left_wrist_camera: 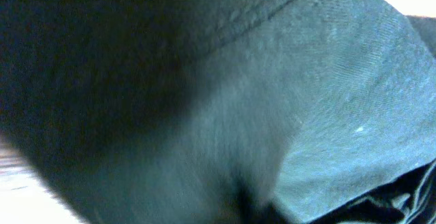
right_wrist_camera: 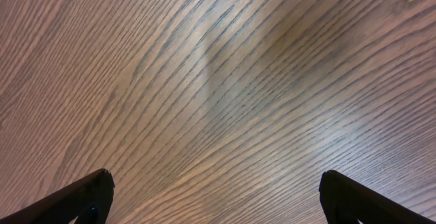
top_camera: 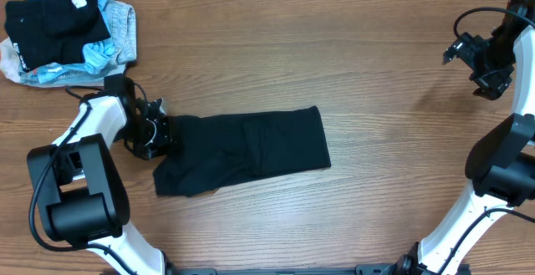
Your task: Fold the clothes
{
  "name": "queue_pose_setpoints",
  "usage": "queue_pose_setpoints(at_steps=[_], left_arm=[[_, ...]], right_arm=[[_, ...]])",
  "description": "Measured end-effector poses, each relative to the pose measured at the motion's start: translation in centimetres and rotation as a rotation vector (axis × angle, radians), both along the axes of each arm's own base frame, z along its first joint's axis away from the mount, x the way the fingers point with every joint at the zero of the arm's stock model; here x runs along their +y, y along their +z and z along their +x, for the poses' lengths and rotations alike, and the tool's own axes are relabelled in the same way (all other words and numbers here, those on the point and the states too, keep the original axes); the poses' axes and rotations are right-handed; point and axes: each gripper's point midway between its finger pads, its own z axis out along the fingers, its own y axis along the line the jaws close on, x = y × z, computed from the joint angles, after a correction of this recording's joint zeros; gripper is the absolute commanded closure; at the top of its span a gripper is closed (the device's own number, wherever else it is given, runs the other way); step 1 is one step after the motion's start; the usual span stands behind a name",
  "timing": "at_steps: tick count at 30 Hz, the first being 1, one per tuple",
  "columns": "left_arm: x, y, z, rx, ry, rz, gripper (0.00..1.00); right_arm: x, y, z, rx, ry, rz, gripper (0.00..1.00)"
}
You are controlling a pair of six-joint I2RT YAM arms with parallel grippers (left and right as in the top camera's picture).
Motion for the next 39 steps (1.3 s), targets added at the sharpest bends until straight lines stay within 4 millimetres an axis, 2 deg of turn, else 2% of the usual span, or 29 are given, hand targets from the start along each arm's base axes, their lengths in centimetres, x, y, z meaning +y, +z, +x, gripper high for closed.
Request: queue_pose_setpoints(at_steps=[5,10,13,16,20,23,25,34,39], left_arm=[[0.9,-0.3,-0.6,0.057,0.065,0.063,0.96],[3.8,0.6,-1.3,0.147,0.172,0.194,0.96],[5.5,2.5,-0.2,0.148,0.216,0.247,0.96],[6.7,5.7,1.5,0.125,0.245,0.281,0.96],[6.6,10.8,3.6,0.07,0.228,0.312,0.96],[4.7,13.4,4.7,0.028,0.173,0.322,0.96],[2.7,14.2,5.2,0.001,0.118,0.322,0.96],[-8.1,14.5,6.2,-0.105,-0.138,0.273,0.96],[-13.1,14.2,5.6,-0.134,-0.255,0.246,0.96]], right_arm=[[0.0,0.0,0.0,0.001,0.0,-0.001,0.0],[0.0,0.0,0.0,0.0,0.0,0.0,0.0],[0.0,0.0,0.0,0.0,0.0,0.0,0.0],[0.0,0.0,0.0,0.001,0.0,0.0,0.0],[0.0,0.0,0.0,-0.001,0.001,0.002,0.0],[0.1,0.0,0.0,-0.001,0.0,0.003,0.0],[0.0,0.0,0.0,-0.001,0.001,0.003,0.0],[0.0,0.0,0.0,-0.001,0.001,0.003,0.0],[0.0,0.0,0.0,-0.001,0.001,0.002,0.0]])
